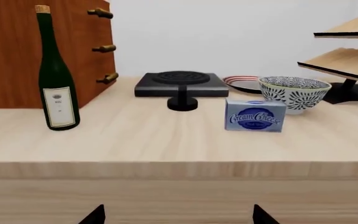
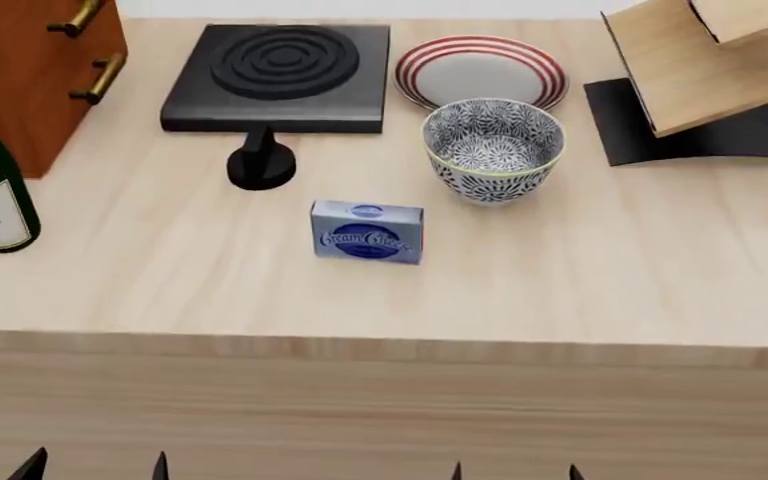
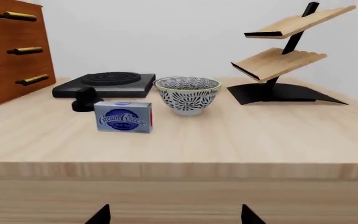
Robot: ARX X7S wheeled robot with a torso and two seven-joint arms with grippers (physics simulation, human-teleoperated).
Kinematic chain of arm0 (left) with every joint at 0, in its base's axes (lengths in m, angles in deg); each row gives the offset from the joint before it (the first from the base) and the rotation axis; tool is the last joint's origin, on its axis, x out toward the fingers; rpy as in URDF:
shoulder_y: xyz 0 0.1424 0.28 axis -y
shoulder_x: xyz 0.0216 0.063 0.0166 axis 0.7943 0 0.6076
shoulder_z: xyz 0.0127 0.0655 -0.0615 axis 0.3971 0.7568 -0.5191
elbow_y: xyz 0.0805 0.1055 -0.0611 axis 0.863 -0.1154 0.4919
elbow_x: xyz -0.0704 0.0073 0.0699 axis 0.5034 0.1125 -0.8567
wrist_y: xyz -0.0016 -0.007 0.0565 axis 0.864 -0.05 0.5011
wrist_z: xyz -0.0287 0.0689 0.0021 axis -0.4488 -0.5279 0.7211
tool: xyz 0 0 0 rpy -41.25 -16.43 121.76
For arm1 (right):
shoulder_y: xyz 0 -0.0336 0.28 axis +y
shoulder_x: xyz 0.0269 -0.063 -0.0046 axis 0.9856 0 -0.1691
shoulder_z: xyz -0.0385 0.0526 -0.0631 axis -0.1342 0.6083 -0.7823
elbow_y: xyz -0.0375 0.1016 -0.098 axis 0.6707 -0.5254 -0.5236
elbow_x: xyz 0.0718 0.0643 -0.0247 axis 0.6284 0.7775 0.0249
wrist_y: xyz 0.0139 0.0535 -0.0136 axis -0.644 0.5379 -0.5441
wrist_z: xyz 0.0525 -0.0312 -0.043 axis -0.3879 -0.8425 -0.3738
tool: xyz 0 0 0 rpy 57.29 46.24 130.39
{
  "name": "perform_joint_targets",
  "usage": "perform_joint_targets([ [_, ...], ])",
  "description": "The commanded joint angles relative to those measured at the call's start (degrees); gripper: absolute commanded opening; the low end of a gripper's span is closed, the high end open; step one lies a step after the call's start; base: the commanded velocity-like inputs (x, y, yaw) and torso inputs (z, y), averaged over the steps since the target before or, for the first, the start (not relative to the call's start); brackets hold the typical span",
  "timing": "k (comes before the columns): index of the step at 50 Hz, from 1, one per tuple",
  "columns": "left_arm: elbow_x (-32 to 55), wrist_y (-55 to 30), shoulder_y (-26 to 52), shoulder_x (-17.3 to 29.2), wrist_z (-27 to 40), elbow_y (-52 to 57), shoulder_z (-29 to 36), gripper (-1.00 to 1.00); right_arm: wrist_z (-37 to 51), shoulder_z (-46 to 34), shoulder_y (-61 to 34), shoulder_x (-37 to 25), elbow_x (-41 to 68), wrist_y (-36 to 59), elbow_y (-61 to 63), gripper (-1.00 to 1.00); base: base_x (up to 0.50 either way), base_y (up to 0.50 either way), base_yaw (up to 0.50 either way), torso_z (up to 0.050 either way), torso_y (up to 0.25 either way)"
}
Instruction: Pick up the cream cheese and put it in the bowl.
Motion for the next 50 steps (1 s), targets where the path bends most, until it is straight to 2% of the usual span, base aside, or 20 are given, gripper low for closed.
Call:
perform_joint_targets([
  [1,1.7,-0.4,0.0,1.3,0.7,0.3,0.9,1.00,1.2,-1.3,0.4,-1.1,1.1,-0.2,0.4,1.00,0.00,0.00,0.00,0.050,0.000],
  [30,5.4,-6.6,0.1,4.3,1.9,8.2,2.3,1.00,4.9,-1.8,3.5,-3.9,3.1,3.1,10.9,1.00,0.00,0.00,0.00,0.050,0.000],
  [34,5.5,-9.8,1.0,4.2,3.1,8.2,2.5,1.00,5.3,-1.9,4.1,-4.3,2.8,1.9,11.7,1.00,0.05,0.00,0.00,0.049,0.000],
  [50,6.6,-8.2,0.4,4.9,3.8,9.3,2.7,1.00,6.3,-2.0,4.2,-5.3,4.1,1.8,12.5,1.00,0.50,0.00,0.00,0.000,0.000],
])
